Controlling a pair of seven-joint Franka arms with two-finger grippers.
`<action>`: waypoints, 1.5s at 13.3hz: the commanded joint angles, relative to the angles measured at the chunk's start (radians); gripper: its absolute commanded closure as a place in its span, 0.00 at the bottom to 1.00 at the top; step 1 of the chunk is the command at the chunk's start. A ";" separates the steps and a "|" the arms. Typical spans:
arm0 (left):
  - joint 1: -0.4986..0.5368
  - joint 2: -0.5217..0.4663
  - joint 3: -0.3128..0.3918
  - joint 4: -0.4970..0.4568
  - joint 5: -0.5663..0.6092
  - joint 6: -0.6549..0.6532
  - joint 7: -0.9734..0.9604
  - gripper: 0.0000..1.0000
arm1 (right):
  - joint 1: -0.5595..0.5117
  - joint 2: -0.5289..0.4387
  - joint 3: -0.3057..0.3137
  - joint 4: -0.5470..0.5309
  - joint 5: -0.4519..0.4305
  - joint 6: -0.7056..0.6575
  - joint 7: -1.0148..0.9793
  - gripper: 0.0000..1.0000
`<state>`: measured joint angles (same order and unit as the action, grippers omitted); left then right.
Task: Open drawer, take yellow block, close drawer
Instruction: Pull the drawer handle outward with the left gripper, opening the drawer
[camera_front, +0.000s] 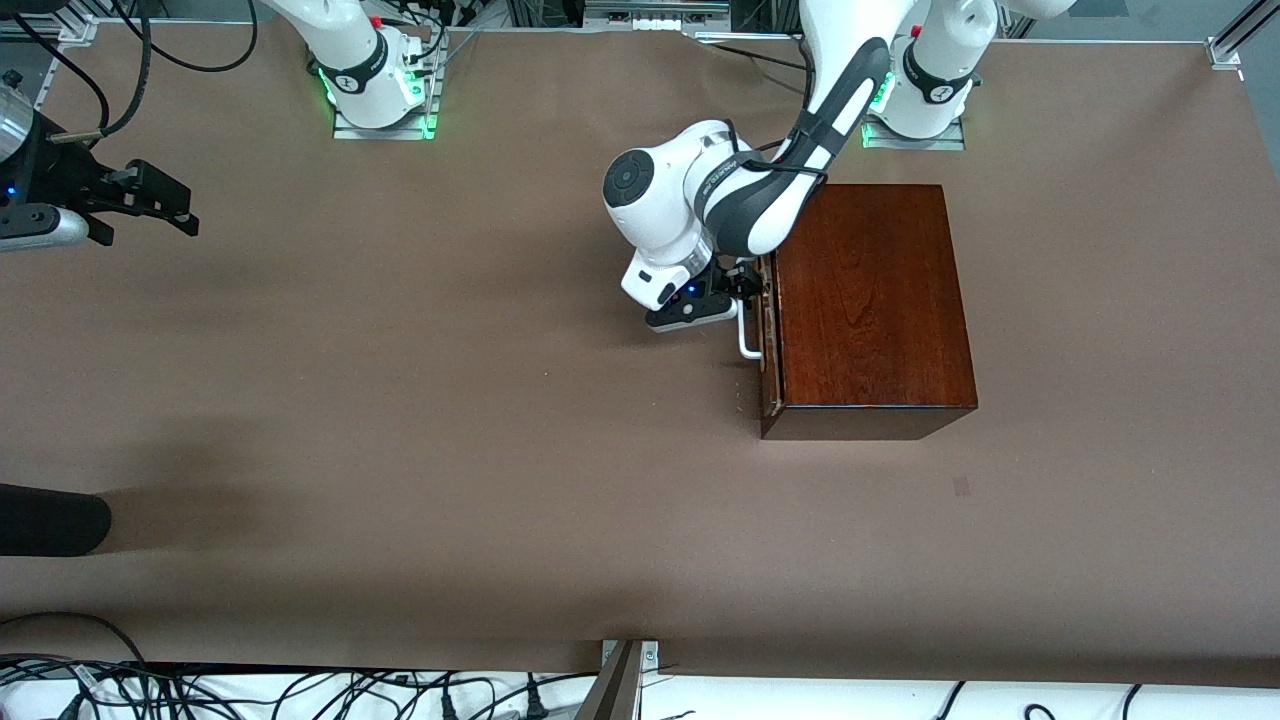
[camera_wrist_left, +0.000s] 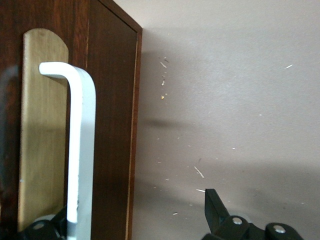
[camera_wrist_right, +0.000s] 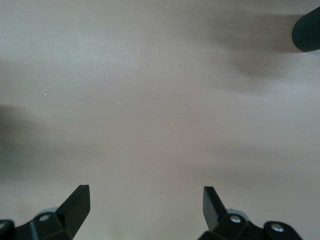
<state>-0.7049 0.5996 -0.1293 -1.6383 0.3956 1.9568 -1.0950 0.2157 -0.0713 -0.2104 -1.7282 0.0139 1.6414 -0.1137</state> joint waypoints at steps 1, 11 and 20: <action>-0.034 0.075 -0.001 0.112 0.000 0.045 -0.017 0.00 | -0.006 0.005 0.002 0.018 0.006 -0.015 -0.009 0.00; -0.110 0.167 -0.001 0.247 -0.140 0.116 -0.055 0.00 | -0.002 0.005 0.003 0.018 -0.016 -0.015 -0.038 0.00; -0.130 0.140 0.000 0.273 -0.158 0.053 -0.043 0.00 | 0.001 0.025 0.005 0.024 -0.012 -0.003 -0.046 0.00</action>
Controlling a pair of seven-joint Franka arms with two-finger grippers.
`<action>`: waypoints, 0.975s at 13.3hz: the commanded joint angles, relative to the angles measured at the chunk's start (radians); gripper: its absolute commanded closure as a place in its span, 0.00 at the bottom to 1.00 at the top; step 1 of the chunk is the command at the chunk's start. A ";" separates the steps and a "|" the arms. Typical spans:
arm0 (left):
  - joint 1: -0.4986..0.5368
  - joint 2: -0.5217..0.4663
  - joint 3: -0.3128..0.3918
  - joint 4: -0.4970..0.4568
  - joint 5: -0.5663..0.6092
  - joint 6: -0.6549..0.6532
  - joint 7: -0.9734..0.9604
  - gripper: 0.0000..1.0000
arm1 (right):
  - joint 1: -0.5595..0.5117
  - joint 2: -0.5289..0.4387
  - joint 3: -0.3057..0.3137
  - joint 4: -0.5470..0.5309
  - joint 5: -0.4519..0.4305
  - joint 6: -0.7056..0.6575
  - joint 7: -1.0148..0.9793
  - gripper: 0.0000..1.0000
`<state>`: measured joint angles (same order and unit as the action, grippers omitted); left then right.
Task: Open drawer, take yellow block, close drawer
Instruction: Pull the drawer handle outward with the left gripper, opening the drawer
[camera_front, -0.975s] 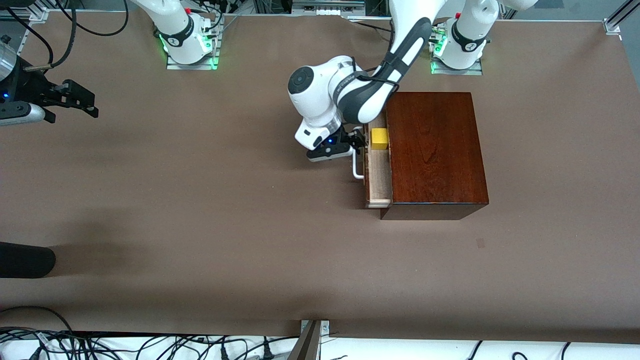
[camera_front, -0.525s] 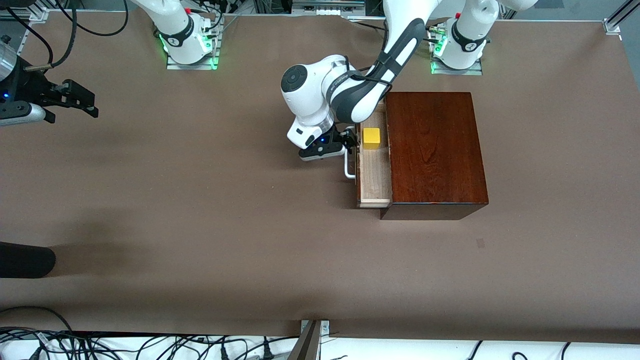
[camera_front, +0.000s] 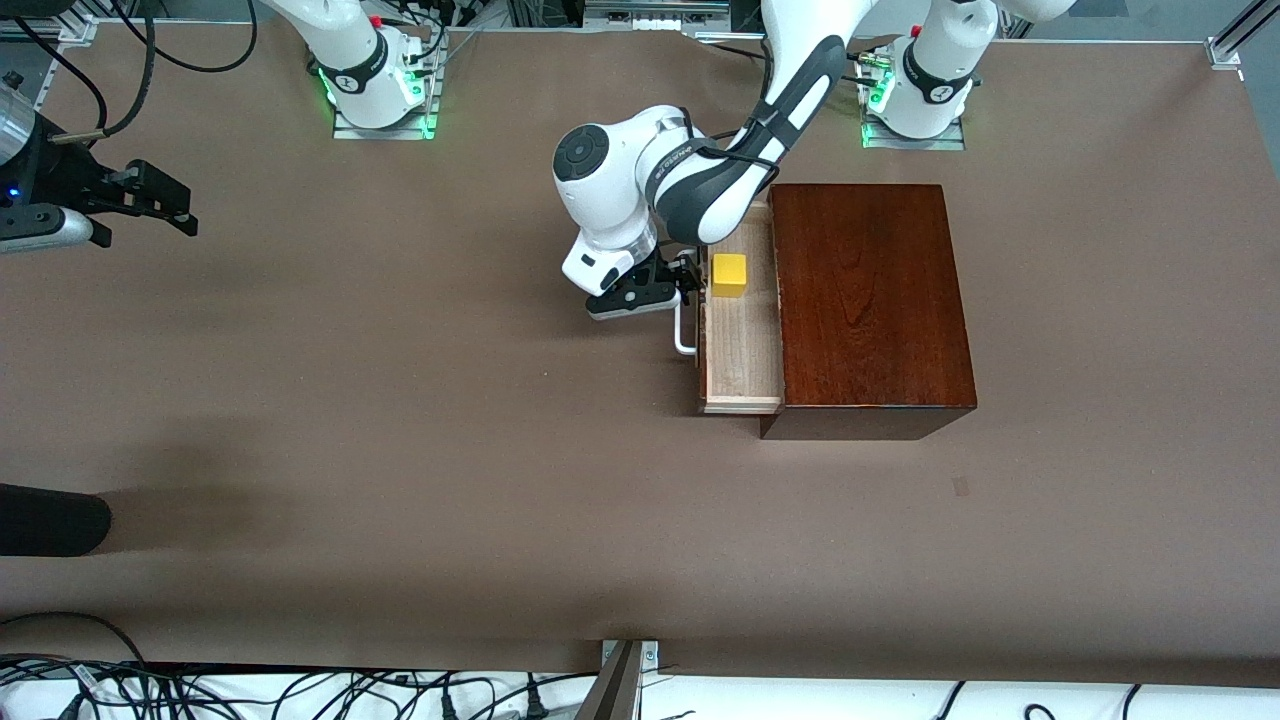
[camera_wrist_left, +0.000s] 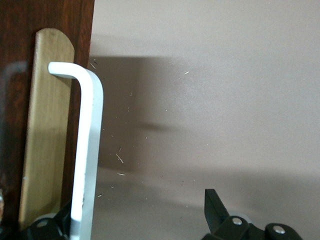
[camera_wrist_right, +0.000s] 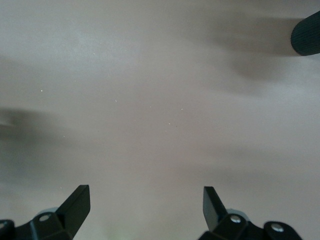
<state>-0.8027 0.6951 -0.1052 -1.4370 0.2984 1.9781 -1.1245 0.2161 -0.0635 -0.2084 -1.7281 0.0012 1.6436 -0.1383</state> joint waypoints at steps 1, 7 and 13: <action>-0.033 0.044 -0.025 0.087 -0.064 -0.008 -0.014 0.00 | 0.005 0.018 0.004 0.024 -0.003 -0.010 -0.020 0.00; -0.042 0.044 -0.027 0.130 -0.064 -0.084 -0.015 0.00 | 0.005 0.028 0.004 0.025 0.000 -0.004 -0.018 0.00; -0.075 0.040 -0.022 0.133 -0.058 -0.168 -0.015 0.00 | 0.006 0.068 0.006 0.044 0.002 0.005 -0.018 0.00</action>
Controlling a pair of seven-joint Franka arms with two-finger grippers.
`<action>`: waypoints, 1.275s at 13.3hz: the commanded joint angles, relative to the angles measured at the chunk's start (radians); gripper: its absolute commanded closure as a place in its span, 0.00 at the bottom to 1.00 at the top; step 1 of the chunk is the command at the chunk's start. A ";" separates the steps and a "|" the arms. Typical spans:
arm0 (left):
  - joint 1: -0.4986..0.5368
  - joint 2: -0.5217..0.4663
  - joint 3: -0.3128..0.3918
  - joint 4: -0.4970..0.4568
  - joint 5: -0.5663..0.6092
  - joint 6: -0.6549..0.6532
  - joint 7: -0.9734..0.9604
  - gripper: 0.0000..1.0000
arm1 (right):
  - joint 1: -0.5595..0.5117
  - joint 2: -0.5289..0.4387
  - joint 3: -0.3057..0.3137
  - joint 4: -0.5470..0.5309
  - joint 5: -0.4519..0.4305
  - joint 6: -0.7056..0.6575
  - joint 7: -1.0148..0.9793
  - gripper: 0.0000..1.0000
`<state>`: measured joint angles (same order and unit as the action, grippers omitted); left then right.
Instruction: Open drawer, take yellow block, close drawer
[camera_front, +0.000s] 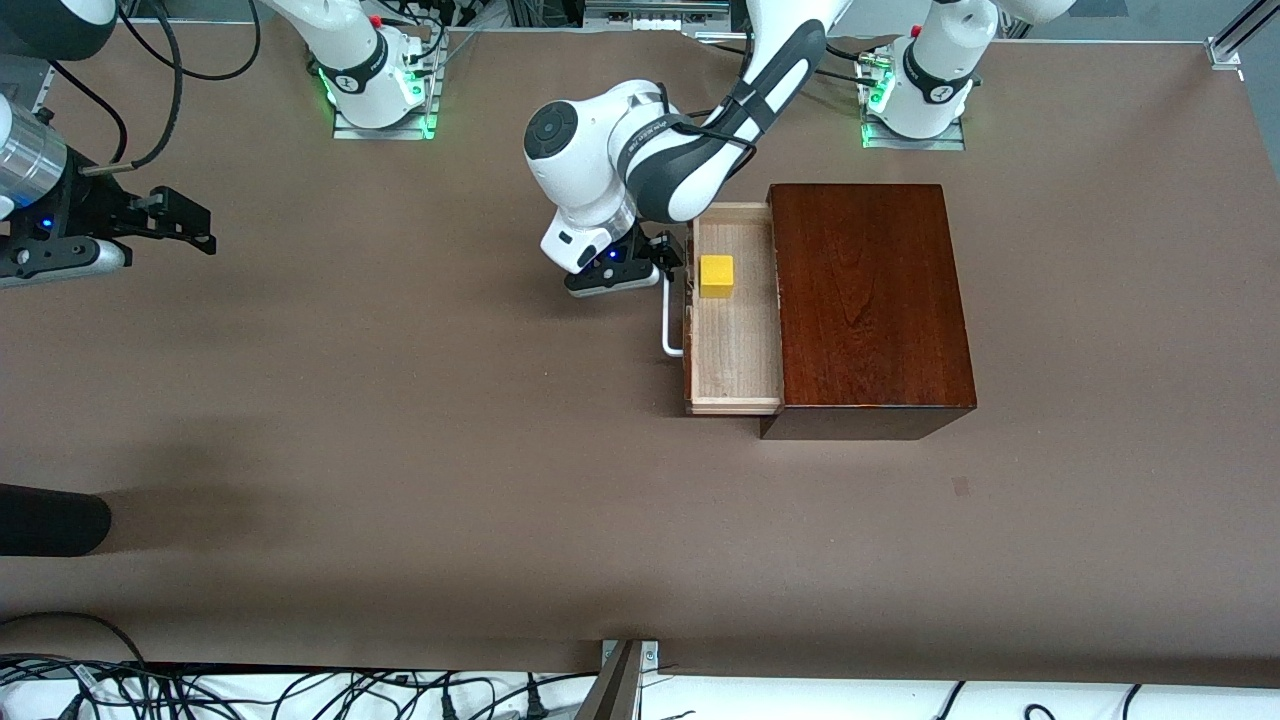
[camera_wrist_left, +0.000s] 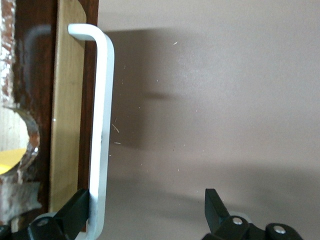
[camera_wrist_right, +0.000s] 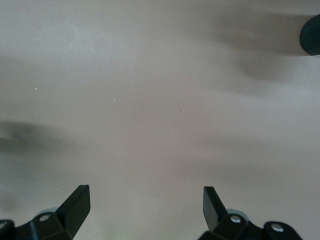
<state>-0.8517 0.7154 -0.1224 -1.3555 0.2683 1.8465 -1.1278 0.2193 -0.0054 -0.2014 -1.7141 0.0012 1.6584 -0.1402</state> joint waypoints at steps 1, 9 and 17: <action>-0.026 0.007 -0.008 0.080 -0.015 -0.068 -0.010 0.00 | 0.003 0.010 -0.001 0.028 0.002 -0.009 -0.016 0.00; 0.064 -0.186 -0.005 0.164 -0.024 -0.376 0.262 0.00 | 0.034 0.030 0.004 0.037 0.000 -0.009 -0.019 0.00; 0.452 -0.339 -0.006 0.147 -0.184 -0.464 0.819 0.00 | 0.213 0.096 0.046 0.054 0.025 -0.013 -0.142 0.00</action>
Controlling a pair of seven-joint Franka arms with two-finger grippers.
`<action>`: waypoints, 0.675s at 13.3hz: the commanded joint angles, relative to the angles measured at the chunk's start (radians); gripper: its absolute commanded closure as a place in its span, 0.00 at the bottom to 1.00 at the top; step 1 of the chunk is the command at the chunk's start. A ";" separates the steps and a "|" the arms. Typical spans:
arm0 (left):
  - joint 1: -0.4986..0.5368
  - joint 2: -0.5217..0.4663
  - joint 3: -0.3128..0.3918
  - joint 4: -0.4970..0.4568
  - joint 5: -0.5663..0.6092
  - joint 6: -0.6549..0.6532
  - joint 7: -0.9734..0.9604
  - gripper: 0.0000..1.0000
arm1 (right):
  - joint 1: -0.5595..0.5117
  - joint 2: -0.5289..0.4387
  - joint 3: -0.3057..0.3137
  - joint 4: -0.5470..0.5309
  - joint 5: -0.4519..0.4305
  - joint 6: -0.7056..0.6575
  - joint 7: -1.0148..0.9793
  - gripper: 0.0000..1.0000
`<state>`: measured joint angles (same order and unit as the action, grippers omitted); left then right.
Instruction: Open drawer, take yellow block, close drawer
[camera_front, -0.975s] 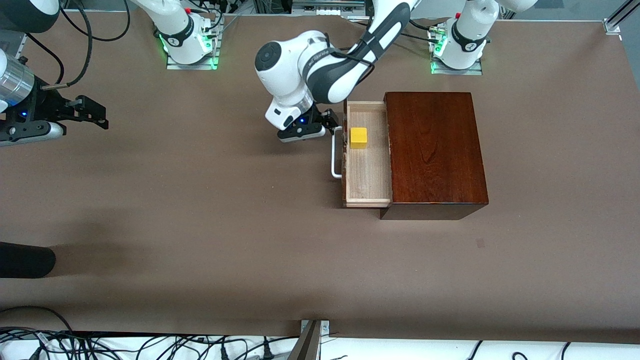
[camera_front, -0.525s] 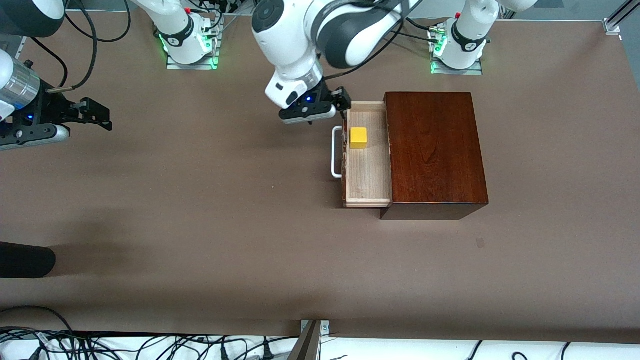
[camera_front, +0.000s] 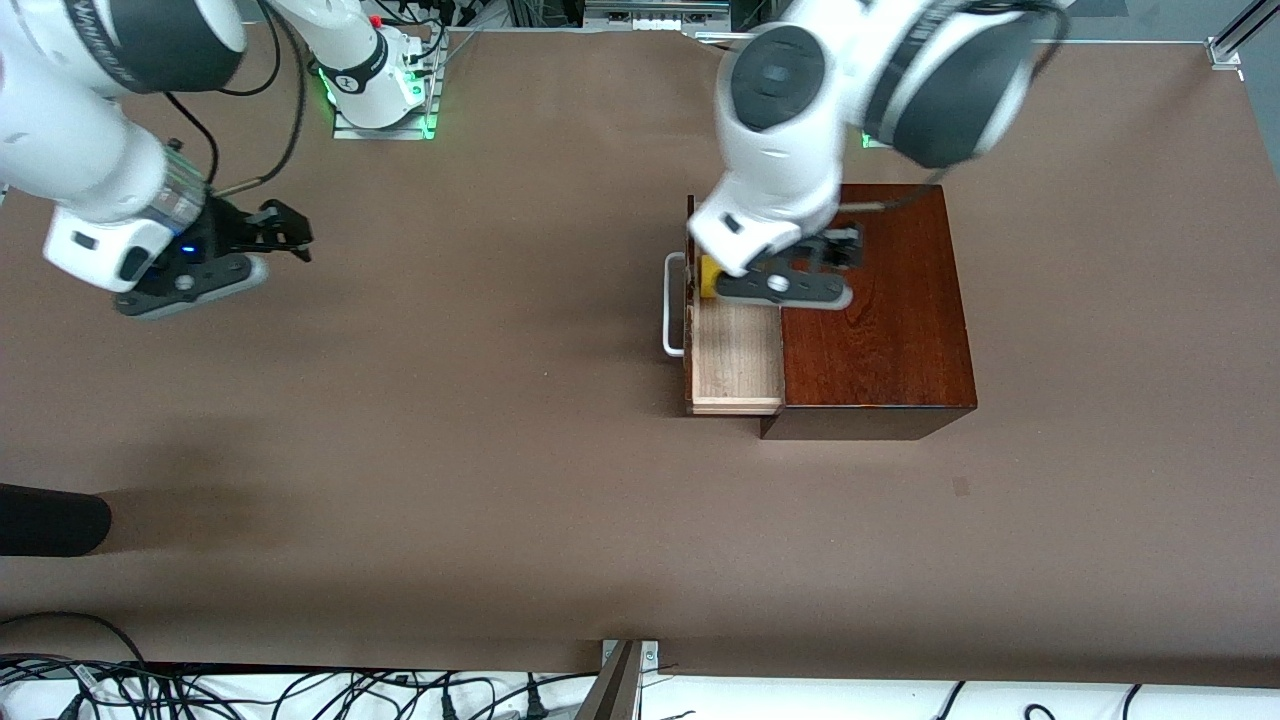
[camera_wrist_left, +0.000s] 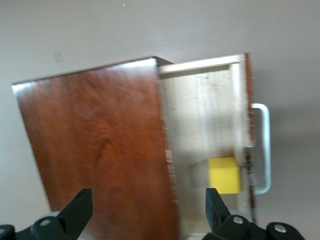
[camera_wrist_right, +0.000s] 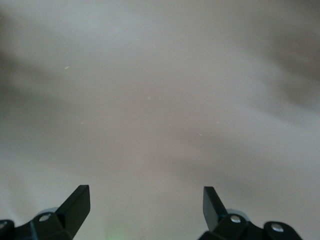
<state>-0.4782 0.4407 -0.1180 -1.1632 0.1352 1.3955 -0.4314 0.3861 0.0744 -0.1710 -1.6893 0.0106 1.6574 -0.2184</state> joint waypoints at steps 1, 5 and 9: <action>0.128 -0.079 -0.011 -0.046 -0.072 -0.015 0.181 0.00 | 0.074 0.024 0.033 0.030 0.017 -0.008 -0.076 0.00; 0.252 -0.092 -0.014 -0.026 -0.091 -0.076 0.354 0.00 | 0.184 0.131 0.145 0.123 0.020 0.001 -0.078 0.00; 0.360 -0.094 -0.008 -0.024 -0.114 -0.093 0.408 0.00 | 0.327 0.313 0.257 0.333 0.006 0.015 -0.078 0.00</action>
<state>-0.1908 0.3687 -0.1186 -1.1654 0.0624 1.3106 -0.0686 0.6484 0.2676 0.0669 -1.5048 0.0185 1.6843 -0.2767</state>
